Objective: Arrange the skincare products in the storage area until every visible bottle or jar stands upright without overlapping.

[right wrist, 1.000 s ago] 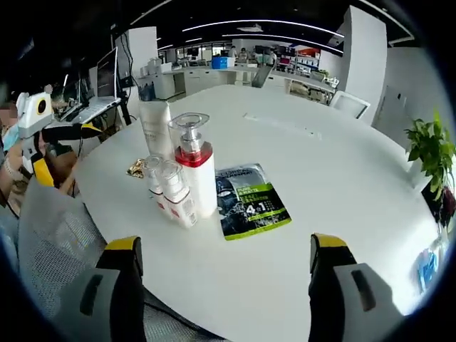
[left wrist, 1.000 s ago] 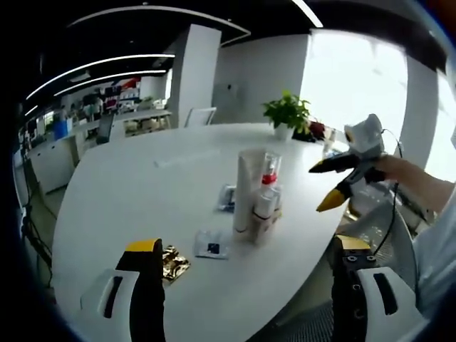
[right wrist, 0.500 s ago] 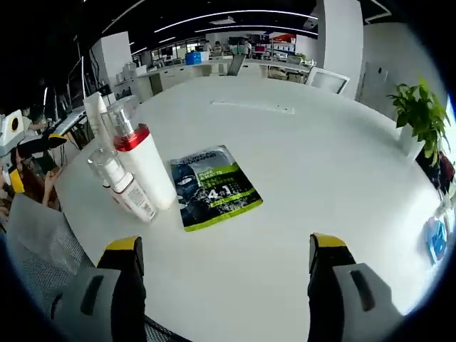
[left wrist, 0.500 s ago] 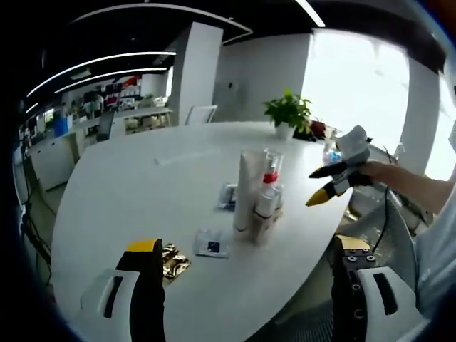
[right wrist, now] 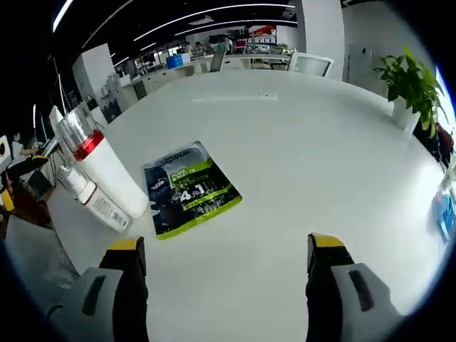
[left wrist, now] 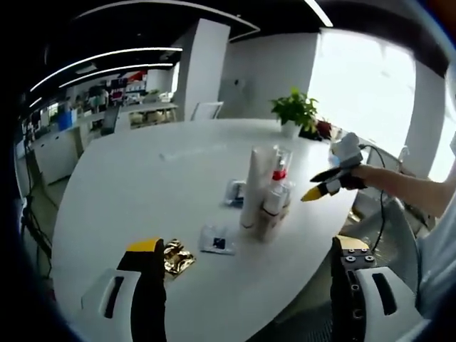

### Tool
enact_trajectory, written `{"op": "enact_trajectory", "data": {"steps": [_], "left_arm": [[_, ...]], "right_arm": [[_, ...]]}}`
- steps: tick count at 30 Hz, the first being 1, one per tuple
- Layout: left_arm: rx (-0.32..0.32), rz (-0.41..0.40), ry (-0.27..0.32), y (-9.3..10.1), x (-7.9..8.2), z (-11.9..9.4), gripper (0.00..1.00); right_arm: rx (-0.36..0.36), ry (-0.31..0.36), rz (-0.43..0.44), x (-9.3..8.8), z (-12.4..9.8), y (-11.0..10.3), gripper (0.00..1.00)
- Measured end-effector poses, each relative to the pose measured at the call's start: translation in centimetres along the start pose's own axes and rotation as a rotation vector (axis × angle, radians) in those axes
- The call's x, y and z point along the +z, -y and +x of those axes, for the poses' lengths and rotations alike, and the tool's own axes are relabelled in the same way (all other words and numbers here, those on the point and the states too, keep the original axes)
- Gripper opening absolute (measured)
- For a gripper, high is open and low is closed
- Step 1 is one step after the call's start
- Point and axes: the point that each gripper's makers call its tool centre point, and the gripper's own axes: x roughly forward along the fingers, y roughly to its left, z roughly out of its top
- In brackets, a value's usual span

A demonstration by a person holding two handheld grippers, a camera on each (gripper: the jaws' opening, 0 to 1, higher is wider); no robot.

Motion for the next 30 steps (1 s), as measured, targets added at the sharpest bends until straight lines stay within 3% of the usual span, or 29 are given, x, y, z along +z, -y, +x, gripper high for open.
{"op": "enact_trajectory", "data": {"steps": [9, 18, 27, 30], "left_arm": [[0.007, -0.022, 0.003, -0.8, 0.1, 0.1, 0.96], [0.047, -0.023, -0.014, -3.1, 0.5, 0.4, 0.95], [0.077, 0.029, -0.059, -7.0, 1.5, 1.7, 0.92], [0.093, 0.053, -0.058, -8.8, 2.7, 2.4, 0.88]], "right_arm": [[-0.001, -0.009, 0.01, -0.2, 1.0, 0.2, 0.92], [0.026, -0.028, -0.011, -0.5, 2.0, -0.9, 0.84], [0.041, -0.047, -0.022, -0.3, 2.7, -0.8, 0.77], [0.052, -0.057, -0.029, -0.4, 3.0, -1.1, 0.74]]}}
